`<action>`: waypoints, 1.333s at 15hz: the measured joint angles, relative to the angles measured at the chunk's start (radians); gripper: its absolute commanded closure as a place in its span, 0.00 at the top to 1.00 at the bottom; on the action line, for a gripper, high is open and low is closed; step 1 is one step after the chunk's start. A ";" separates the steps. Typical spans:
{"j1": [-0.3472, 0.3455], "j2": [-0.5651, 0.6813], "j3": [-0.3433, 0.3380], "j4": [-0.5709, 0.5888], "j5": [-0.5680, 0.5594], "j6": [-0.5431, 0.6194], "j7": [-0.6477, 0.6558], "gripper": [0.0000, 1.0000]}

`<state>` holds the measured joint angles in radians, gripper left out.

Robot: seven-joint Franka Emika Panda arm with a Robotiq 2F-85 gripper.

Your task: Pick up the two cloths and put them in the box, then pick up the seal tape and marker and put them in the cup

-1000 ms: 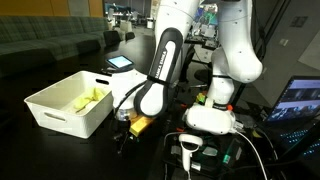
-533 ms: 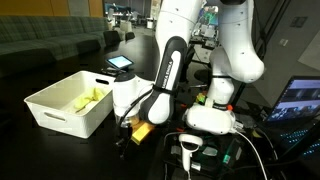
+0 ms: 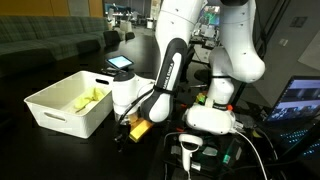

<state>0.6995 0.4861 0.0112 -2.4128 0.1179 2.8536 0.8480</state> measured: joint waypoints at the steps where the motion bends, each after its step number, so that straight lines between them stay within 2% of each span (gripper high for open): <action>1: -0.002 0.000 -0.008 0.001 -0.004 0.000 0.000 1.00; 4: -0.031 0.000 -0.021 0.002 -0.014 0.000 -0.009 1.00; 13: -0.209 0.000 -0.003 0.004 -0.016 0.001 -0.154 1.00; 20: -0.242 0.000 0.004 0.003 -0.018 -0.001 -0.267 1.00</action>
<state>0.4575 0.4863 0.0154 -2.4094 0.1001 2.8524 0.5810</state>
